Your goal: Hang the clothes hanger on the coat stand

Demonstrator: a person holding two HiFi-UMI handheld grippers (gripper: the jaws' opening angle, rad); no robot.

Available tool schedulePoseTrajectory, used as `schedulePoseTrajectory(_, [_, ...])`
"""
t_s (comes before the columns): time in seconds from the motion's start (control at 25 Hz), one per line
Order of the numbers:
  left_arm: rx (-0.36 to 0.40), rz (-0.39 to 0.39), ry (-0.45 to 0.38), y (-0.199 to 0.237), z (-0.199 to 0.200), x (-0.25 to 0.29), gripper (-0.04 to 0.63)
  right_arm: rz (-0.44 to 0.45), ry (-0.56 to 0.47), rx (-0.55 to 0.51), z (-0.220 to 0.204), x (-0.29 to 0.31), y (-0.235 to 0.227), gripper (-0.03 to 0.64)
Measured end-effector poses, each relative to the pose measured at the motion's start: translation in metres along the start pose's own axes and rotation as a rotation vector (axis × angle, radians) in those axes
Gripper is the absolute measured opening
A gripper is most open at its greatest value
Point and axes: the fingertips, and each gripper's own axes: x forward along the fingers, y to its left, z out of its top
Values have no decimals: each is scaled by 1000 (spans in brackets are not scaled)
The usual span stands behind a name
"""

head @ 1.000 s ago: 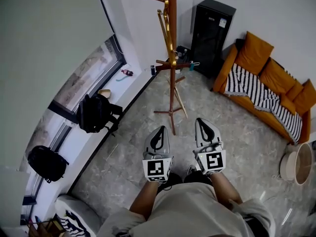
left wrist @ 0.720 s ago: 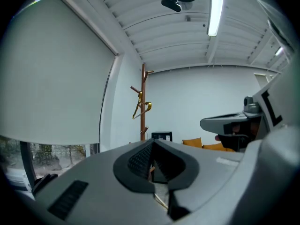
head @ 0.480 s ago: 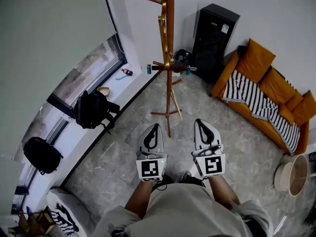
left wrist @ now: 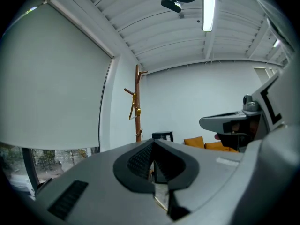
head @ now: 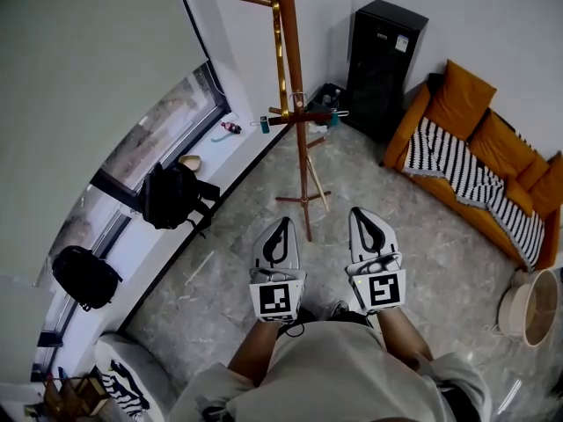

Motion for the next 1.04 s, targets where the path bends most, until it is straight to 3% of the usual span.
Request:
schedulePoseTrajectory(0.28, [-30,3,2,-5,-5,1,9,9,8,3,-6,-1,1,5])
schedulePoseTrajectory(0.84, [-11,-8,14,-8,-6,7,9,14,12,-13,-6,4,-2,5])
schedulePoseTrajectory(1.04, [-63,7,-14,-4,-3,8,9,19,11,-27,-9,7,2,5])
